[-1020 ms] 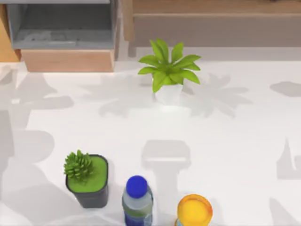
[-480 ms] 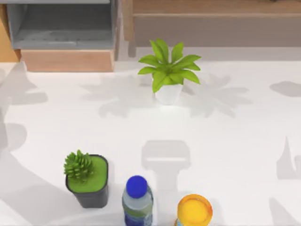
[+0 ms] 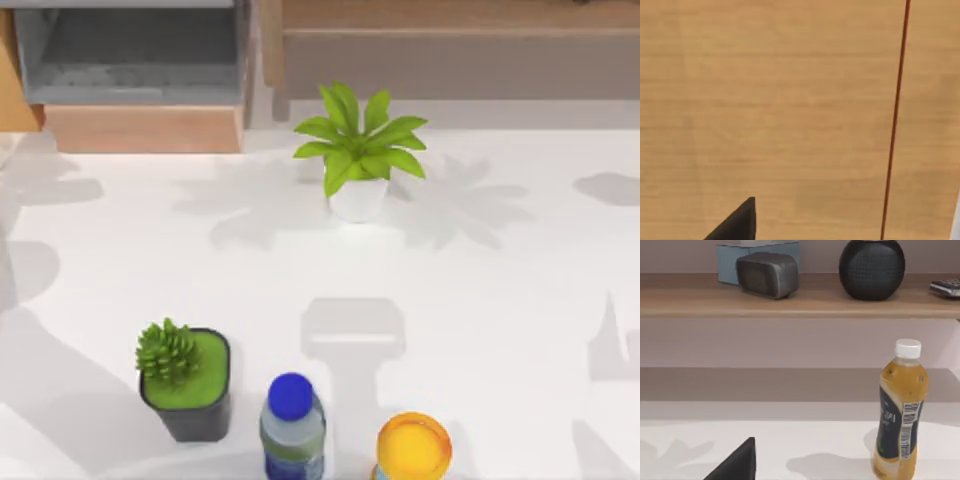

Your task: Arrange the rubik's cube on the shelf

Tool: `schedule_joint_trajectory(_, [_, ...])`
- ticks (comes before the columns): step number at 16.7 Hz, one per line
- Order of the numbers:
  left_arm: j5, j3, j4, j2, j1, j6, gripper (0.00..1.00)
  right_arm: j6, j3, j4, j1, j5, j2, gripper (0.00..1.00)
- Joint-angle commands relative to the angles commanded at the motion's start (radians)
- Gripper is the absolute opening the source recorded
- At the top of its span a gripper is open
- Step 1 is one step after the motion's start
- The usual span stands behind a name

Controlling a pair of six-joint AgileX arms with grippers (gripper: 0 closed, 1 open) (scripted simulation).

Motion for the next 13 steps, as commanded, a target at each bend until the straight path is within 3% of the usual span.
schedule_joint_trajectory(4, [-0.002, 0.009, -0.005, 0.004, -0.002, 0.0, 1.0, 0.0, 0.0, 0.0, 0.0, 0.0, 0.0, 1.0])
schedule_joint_trajectory(13, [-0.002, 0.009, -0.005, 0.004, -0.002, 0.0, 0.32, 0.0, 0.0, 0.0, 0.0, 0.0, 0.0, 1.0])
